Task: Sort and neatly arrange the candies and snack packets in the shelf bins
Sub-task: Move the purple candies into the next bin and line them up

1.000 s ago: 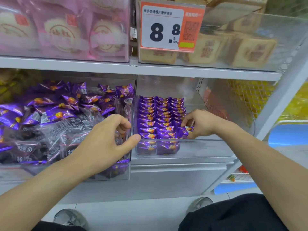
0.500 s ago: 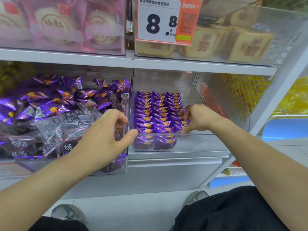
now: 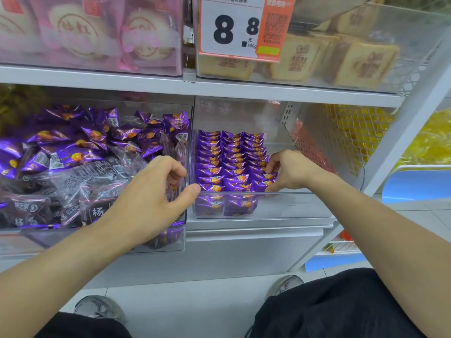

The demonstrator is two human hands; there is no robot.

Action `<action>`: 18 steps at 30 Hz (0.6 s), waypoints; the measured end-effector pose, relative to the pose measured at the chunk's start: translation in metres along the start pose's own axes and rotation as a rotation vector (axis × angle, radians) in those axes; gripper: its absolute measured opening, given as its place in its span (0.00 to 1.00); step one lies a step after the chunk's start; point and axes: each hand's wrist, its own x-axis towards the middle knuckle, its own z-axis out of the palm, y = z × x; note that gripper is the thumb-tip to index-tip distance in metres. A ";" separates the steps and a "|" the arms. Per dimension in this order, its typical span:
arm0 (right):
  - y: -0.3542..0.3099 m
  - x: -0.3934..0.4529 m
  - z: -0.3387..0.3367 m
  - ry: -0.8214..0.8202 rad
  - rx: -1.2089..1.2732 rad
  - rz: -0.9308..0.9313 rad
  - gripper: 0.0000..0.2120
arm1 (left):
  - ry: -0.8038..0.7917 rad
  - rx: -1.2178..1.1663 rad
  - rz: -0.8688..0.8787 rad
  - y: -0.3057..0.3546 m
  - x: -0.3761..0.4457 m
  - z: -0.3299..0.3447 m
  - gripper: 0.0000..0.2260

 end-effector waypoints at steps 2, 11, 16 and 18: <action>-0.001 0.000 -0.001 0.000 -0.003 -0.007 0.20 | -0.002 0.000 0.000 0.001 0.000 -0.001 0.14; -0.005 -0.006 -0.023 0.071 -0.067 0.003 0.18 | -0.049 -0.010 0.000 0.004 0.001 -0.010 0.20; -0.073 -0.035 -0.036 0.289 0.327 -0.268 0.07 | 0.007 0.033 0.047 -0.002 0.003 -0.035 0.06; -0.114 -0.053 -0.031 0.240 0.490 -0.455 0.07 | 0.011 0.126 0.055 -0.012 0.003 -0.053 0.05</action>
